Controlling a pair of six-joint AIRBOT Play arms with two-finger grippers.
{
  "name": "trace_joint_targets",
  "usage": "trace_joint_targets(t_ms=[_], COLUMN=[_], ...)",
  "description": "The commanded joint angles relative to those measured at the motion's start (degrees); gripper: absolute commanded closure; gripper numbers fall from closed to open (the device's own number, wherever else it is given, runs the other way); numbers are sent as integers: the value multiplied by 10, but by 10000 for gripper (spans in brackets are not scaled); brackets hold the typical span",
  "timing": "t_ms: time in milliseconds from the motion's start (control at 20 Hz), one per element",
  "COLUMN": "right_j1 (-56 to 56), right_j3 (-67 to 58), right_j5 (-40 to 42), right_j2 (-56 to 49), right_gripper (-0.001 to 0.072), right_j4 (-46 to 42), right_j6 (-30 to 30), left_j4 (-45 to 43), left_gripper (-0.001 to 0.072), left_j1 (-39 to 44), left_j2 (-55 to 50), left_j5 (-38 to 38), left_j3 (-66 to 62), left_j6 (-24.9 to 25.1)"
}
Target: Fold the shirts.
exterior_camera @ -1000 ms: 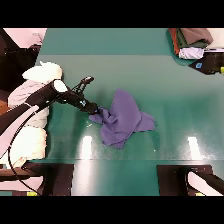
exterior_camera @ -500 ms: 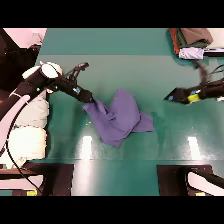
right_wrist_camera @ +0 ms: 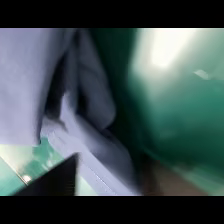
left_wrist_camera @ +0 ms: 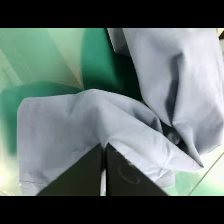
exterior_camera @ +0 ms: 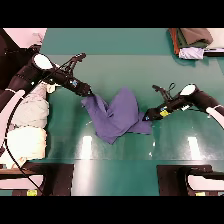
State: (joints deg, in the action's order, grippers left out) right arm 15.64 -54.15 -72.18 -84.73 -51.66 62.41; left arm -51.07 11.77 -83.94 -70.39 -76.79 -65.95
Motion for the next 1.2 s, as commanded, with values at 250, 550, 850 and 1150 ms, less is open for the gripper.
trace_joint_targets(t_ms=[250,550,850,1150], right_j1=[-13,-115,-174,-225], right_j3=[-38,-229,-374,-468], right_j5=[14,19,52,30], right_j2=[68,249,355,394], right_gripper=[700,700,700,700], right_j4=[-88,-205,-204,-204], right_j6=[44,117,117,117], left_j4=[-88,-150,-150,-155], left_gripper=[688,687,687,687], left_j1=[-8,-34,-34,-34], left_j2=[56,183,259,275], left_j5=[14,9,9,6], left_j3=[-78,-256,-344,-382], left_j6=[-28,-30,-31,-31])
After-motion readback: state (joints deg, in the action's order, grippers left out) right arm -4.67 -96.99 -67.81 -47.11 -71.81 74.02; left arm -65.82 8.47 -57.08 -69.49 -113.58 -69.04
